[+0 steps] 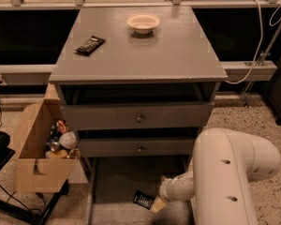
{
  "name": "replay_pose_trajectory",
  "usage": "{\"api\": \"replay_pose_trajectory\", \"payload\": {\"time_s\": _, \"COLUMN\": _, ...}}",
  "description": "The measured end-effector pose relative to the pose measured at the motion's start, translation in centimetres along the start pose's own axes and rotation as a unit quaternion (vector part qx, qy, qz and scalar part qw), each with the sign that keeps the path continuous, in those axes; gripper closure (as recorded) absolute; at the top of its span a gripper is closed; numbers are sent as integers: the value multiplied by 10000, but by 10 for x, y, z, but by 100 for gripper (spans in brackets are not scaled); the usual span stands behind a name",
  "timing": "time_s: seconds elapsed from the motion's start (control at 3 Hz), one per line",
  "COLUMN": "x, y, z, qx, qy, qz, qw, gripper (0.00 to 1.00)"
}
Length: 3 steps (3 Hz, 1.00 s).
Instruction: Pick rxbar blueberry from bottom drawer and place on counter
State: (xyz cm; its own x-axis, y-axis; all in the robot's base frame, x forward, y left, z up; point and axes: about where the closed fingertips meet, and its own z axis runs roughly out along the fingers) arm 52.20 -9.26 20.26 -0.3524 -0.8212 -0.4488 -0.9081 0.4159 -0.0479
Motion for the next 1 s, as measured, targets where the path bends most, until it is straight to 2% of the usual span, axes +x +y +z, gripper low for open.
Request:
{"api": "replay_pose_trajectory", "payload": {"time_s": 0.33, "x": -4, "y": 11, "z": 28, "qx": -111, "qy": -65, "qz": -113, "qw": 9999, "gripper": 0}}
{"api": "replay_pose_trajectory", "payload": {"time_s": 1.0, "x": -13, "y": 49, "z": 94, "qx": -336, "qy": -500, "qz": -49, "qw": 9982, "gripper": 0}}
